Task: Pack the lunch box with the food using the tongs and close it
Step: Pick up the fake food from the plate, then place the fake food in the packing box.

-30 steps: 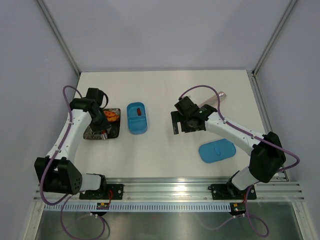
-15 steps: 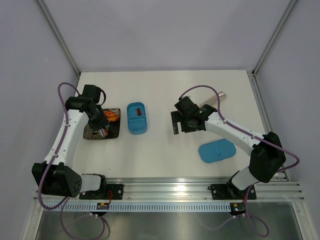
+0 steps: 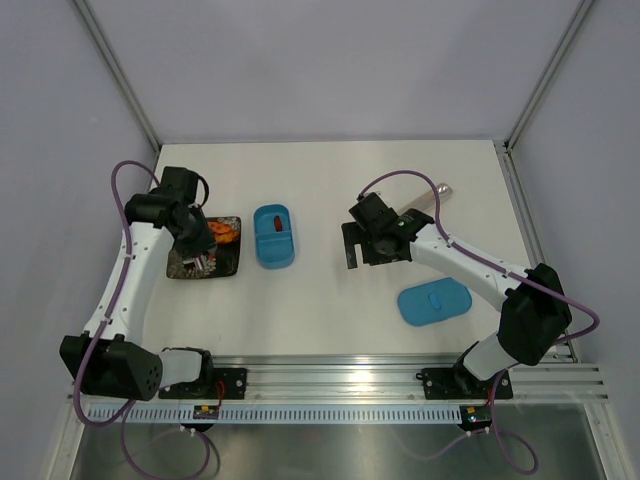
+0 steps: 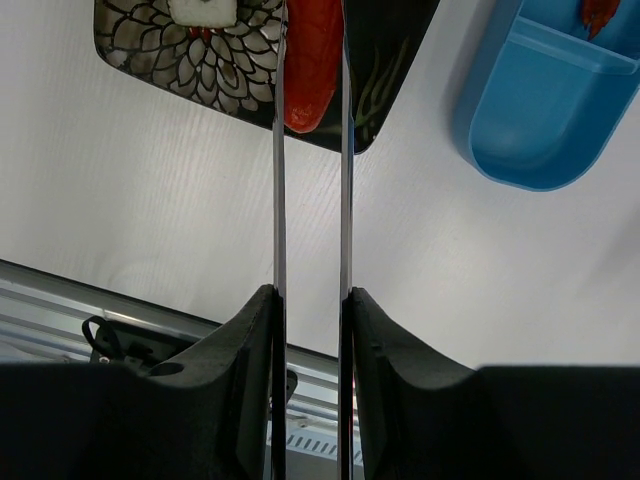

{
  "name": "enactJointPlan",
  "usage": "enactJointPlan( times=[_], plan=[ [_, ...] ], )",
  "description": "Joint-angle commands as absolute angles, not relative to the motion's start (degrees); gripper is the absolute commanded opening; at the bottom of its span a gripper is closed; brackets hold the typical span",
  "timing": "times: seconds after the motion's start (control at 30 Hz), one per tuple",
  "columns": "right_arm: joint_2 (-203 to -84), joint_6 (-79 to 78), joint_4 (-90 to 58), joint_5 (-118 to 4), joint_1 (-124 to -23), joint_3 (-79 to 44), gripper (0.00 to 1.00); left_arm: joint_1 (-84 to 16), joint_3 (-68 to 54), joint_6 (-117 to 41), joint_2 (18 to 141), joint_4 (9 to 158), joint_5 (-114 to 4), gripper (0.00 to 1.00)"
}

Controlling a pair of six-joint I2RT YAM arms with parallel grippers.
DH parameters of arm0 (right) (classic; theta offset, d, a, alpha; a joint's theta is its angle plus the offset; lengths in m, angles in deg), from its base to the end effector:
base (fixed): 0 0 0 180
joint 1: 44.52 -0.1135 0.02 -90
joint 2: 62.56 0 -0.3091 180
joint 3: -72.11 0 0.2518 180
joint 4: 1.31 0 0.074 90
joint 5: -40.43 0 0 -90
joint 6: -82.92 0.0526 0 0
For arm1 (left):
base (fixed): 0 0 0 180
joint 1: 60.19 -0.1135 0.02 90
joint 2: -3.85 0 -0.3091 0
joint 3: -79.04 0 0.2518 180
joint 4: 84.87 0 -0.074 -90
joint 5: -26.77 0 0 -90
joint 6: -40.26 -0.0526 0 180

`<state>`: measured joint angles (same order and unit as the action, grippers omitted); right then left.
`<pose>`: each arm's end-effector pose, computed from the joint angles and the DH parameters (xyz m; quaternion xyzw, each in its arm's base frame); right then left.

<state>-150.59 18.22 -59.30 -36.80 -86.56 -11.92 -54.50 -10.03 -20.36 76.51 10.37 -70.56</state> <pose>0.2450 0.2053 0.2942 -0.1137 0.9579 0.0435 0.2600 0.2156 -0.0147 0.3624 -0.2129 0.9569 0.0034 0.1976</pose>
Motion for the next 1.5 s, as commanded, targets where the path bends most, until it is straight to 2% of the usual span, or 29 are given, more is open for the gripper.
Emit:
enactJointPlan(
  times=[0.0,0.37,0.7,0.93,1.47],
  plan=[
    [-149.6,18.2,-58.6,-36.4,-86.4,-13.3,1.0,-53.8,-14.2,-23.5,74.1,13.1,-68.6,0.0],
    [-149.7,18.6,-58.7,-36.4,-86.4,-13.2,1.0,-45.6,-16.6,-27.5,75.2,15.4,-66.2,0.0],
    [-149.3,18.9,-58.9,-36.3,-86.4,-12.7,0.99,-36.2,-14.3,-31.6,79.1,24.7,-62.7,0.0],
    [-148.3,19.3,-59.1,-35.7,-86.4,-11.8,1.0,-35.0,-9.9,-37.3,81.1,30.1,-57.2,0.0],
    [-149.8,17.8,-59.1,-35.9,-86.4,-13.3,1.0,-35.0,-8.5,-42.4,82.6,27.1,-57.1,0.0]
  ],
)
